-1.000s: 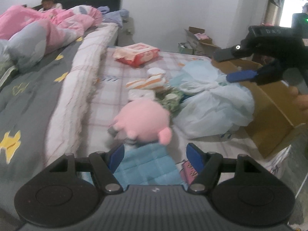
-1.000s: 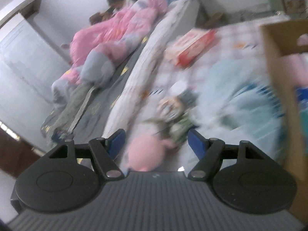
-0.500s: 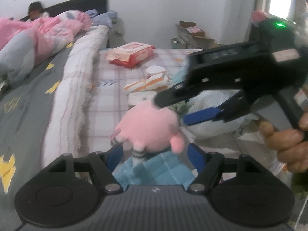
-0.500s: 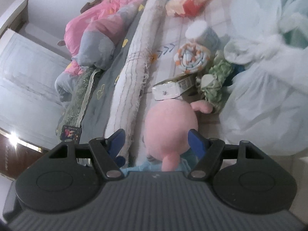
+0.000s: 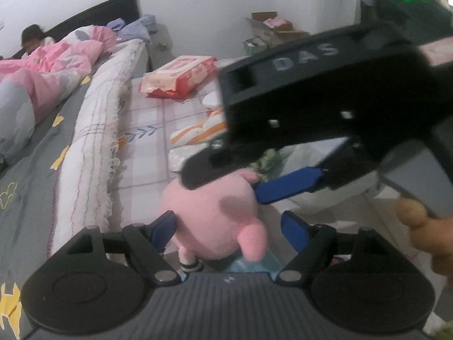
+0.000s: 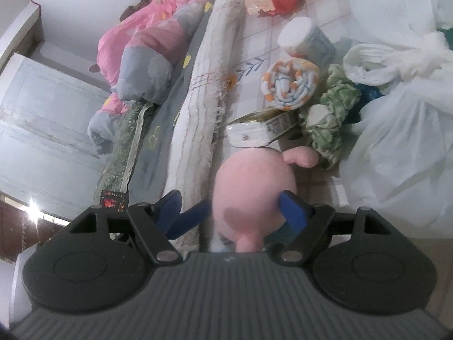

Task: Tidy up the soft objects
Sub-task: 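Lift the pink plush toy with the right tool over the cardboard box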

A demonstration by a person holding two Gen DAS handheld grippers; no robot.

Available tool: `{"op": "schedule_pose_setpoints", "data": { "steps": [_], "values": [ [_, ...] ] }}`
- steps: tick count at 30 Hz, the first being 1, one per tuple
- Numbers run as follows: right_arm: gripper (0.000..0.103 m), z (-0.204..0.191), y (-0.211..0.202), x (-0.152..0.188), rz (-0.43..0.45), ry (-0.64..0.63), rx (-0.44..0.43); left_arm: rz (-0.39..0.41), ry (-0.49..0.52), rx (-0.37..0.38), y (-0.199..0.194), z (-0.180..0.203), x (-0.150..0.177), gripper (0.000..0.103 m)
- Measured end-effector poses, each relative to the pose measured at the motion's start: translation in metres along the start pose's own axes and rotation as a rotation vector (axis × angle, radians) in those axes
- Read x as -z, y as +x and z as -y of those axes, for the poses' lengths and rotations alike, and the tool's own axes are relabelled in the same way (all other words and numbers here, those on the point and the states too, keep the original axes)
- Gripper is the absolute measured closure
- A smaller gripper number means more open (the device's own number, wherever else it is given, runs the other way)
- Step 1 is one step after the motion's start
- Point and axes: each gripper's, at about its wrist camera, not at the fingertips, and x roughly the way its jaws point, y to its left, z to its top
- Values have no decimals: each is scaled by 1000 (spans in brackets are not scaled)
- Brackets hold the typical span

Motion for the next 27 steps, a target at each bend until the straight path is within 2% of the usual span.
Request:
{"op": "schedule_pose_setpoints", "data": {
  "steps": [4, 12, 16, 21, 27],
  "values": [
    [26, 4, 0, 0, 5, 6, 40, -16, -29, -16, 6, -10, 0, 32],
    [26, 3, 26, -4, -48, 4, 88, -16, -106, 43, 6, -31, 5, 33],
    [30, 5, 36, -6, -56, 31, 68, -5, -109, 48, 9, -34, 5, 34],
    [34, -5, 35, -5, -43, 0, 66, 5, -114, 44, 2, -36, 4, 35],
    [34, -25, 22, -4, -20, -47, 23, 54, -106, 8, -23, -35, -1, 35]
  ]
}}
